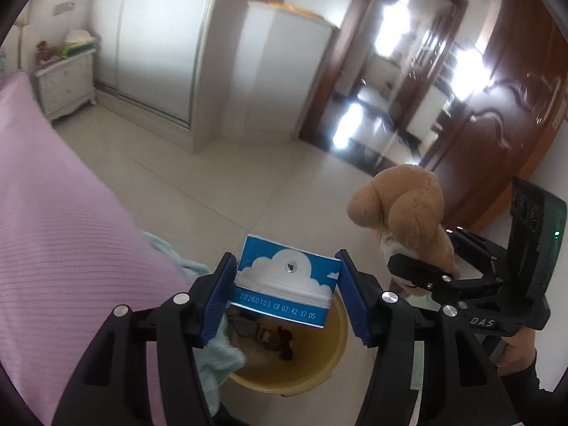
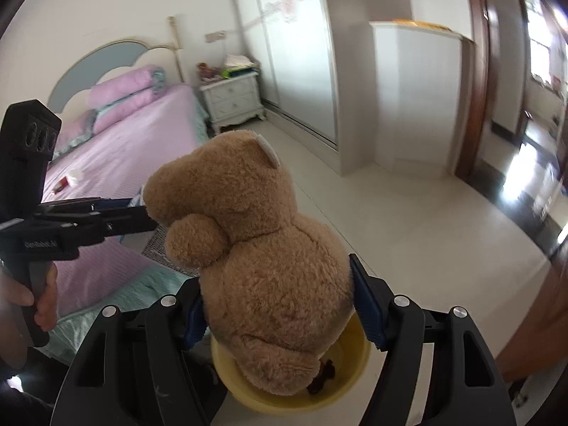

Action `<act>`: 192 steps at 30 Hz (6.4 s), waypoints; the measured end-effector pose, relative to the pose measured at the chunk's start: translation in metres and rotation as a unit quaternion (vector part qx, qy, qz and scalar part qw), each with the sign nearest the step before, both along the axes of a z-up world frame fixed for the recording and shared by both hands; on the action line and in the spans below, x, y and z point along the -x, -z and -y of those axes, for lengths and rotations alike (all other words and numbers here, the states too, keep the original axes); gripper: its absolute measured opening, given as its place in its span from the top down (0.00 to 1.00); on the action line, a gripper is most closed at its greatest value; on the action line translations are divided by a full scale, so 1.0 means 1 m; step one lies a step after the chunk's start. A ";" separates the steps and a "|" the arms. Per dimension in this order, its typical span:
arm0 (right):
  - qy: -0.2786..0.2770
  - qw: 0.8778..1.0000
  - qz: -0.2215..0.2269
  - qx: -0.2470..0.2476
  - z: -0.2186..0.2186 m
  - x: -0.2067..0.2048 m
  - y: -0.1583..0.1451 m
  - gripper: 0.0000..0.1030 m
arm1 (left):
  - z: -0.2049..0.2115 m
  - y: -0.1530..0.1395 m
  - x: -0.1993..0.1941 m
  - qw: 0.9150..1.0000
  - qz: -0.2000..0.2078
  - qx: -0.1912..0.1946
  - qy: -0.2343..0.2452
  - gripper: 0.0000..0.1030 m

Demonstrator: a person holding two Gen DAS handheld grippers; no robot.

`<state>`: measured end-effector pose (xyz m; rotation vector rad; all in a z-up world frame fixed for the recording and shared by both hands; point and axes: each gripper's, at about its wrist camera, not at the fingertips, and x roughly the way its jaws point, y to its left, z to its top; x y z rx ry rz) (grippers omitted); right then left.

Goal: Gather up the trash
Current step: 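Carry the tissue pack and teddy bear to the bucket and release both, then move both empty tools back toward the red wrapper and white tissue, then grasp the red wrapper with the left gripper while the right gripper grasps the white tissue, then carry the wrapper and tissue to the yellow bucket and open both grippers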

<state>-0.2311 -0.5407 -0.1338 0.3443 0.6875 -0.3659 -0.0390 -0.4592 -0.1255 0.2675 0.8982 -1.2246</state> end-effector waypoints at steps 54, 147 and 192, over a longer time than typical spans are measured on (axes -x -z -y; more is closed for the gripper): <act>-0.019 0.995 -0.085 -0.051 0.013 -0.011 0.058 0.30 | 0.048 0.061 0.009 0.993 -0.001 -0.112 0.038 0.31; -0.387 0.918 -0.064 0.063 -0.344 -0.472 -0.031 0.47 | -0.399 -0.039 -0.338 0.923 0.088 -0.035 -0.372 0.68; -0.125 0.991 -0.036 0.006 -0.065 -0.061 -0.033 0.74 | -0.077 -0.020 -0.001 0.996 0.061 -0.029 0.049 0.68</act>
